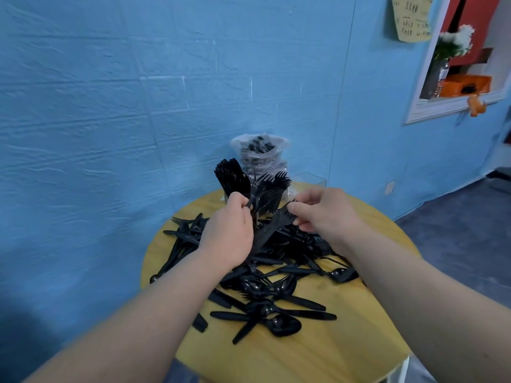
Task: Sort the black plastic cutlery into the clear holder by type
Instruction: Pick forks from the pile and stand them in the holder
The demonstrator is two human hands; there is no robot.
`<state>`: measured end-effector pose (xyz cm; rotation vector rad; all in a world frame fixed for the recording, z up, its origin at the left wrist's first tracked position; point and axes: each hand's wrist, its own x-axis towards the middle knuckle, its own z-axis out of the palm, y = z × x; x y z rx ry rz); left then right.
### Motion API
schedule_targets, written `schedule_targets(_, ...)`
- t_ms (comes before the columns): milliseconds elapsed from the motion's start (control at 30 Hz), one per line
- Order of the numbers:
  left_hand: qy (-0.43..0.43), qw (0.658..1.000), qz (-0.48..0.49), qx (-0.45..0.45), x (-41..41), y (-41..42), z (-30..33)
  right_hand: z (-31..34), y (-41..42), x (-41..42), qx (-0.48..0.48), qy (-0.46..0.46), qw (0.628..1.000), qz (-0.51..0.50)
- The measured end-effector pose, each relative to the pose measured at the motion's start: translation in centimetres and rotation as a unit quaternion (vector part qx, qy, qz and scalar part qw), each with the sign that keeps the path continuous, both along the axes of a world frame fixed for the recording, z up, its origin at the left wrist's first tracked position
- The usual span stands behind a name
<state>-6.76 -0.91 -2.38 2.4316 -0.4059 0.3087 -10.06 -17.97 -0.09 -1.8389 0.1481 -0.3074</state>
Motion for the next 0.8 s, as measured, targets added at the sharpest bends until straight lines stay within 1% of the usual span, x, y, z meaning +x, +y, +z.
schedule_targets(67, 0.007, 1.000, 0.001, -0.003, 0.1, 0.2, 0.0, 0.0, 0.0, -0.3, -0.022, -0.026, 0.999, 0.007)
schedule_targets(167, 0.040, 0.998, -0.038, -0.023, -0.3, -0.2, -0.1, 0.1, 0.5, -0.4, -0.032, -0.076, 0.997, -0.005)
schedule_targets(267, 0.085, 0.989, -0.081, -0.086, -1.1, -0.8, -0.1, -0.2, 0.9, 0.0, -0.042, -0.111, 0.992, -0.036)
schedule_targets(333, 0.086, 0.984, -0.099, -0.123, -1.1, -0.9, -0.2, -0.5, 1.0, 0.2, -0.044, -0.124, 0.990, -0.049)
schedule_targets(400, 0.074, 0.982, -0.109, -0.133, -1.1, -1.0, -0.4, -0.8, 1.1, 0.3, -0.046, -0.125, 0.989, -0.058)
schedule_targets(467, 0.065, 0.982, -0.116, -0.137, -1.1, -0.9, -0.6, -0.9, 1.0, 0.4, -0.025, -0.105, 0.993, -0.050)
schedule_targets(533, 0.056, 0.985, -0.120, -0.114, -1.2, -0.7, -0.6, -1.1, 0.9, 0.3, 0.003, -0.086, 0.996, -0.030)
schedule_targets(667, 0.050, 0.988, -0.149, -0.002, -1.4, -0.7, -0.8, -1.5, 0.5, 0.2, 0.010, -0.094, 0.994, -0.053)
schedule_targets(800, 0.061, 0.983, -0.169, 0.045, -1.5, -2.0, -1.6, -2.6, -0.6, -0.4, 0.003, -0.071, 0.996, -0.060)
